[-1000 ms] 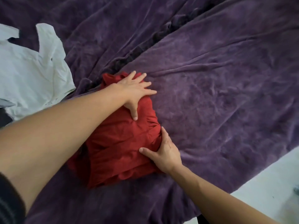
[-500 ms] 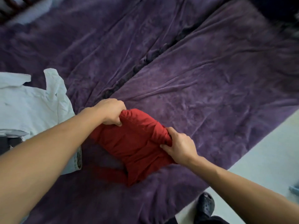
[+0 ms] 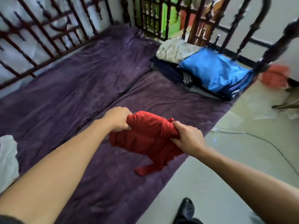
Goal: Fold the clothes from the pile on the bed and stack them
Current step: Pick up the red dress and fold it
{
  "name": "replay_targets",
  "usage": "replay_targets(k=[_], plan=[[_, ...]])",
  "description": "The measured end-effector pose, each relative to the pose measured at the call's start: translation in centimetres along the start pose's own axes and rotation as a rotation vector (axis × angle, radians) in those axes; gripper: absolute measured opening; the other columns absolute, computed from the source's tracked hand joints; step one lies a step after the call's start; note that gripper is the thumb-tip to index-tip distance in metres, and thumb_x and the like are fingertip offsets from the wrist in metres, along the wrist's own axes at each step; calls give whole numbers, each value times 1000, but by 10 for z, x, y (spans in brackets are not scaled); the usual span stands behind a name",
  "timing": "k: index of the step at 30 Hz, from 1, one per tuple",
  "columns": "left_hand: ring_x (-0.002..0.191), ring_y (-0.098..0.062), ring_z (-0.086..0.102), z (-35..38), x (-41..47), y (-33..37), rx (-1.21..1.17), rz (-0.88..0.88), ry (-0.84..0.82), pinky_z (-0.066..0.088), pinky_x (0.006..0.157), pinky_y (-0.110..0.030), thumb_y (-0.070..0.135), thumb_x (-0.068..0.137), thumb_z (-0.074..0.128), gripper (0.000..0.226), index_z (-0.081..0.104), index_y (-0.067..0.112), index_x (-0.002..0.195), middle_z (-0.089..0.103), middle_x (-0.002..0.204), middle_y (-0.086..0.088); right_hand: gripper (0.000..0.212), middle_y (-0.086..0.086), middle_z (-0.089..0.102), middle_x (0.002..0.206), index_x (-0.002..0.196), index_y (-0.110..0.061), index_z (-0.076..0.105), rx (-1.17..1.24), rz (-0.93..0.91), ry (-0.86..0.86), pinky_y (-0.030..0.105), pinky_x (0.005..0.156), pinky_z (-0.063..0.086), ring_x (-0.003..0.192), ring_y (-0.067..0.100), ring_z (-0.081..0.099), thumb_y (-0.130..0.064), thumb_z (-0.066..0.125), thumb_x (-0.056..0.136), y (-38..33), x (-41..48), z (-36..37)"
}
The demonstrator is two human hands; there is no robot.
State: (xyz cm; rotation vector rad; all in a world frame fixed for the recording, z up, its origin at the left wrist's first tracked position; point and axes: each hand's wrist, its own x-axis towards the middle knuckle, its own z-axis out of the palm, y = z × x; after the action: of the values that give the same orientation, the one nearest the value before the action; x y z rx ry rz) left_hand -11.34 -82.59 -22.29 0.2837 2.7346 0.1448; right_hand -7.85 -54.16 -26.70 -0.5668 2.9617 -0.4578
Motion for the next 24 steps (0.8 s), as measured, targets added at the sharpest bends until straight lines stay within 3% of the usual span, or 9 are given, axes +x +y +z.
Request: replay_targets(k=[4, 10, 19, 24], plan=[[91, -27, 65, -46, 55, 79, -17, 32, 39, 40, 65, -29, 34, 67, 77, 21, 69, 23, 84, 72, 90, -3, 47, -8, 67, 107, 118, -32, 44, -15, 28, 45, 36, 69, 47, 97, 27, 64, -43, 62, 76, 82, 11, -64], [90, -21, 65, -101, 117, 140, -4, 51, 21, 44, 69, -28, 33, 68, 78, 22, 71, 27, 88, 71, 89, 2, 43, -5, 68, 104, 114, -32, 45, 10, 63, 89, 37, 73, 49, 96, 29, 64, -43, 61, 76, 147, 31, -112], [94, -19, 63, -156, 241, 166, 0, 64, -41, 47, 75, -28, 32, 66, 80, 32, 71, 24, 96, 71, 95, 2, 43, -1, 68, 98, 111, -33, 46, 51, 126, 72, 34, 66, 39, 93, 30, 64, -47, 64, 75, 226, 122, -141], [89, -21, 64, -183, 325, 176, 2, 85, -124, 47, 71, -28, 33, 64, 81, 29, 70, 23, 89, 69, 89, 1, 41, -2, 66, 95, 100, -33, 41, 91, 198, 7, 34, 64, 38, 92, 28, 62, -49, 66, 72, 273, 181, -158]])
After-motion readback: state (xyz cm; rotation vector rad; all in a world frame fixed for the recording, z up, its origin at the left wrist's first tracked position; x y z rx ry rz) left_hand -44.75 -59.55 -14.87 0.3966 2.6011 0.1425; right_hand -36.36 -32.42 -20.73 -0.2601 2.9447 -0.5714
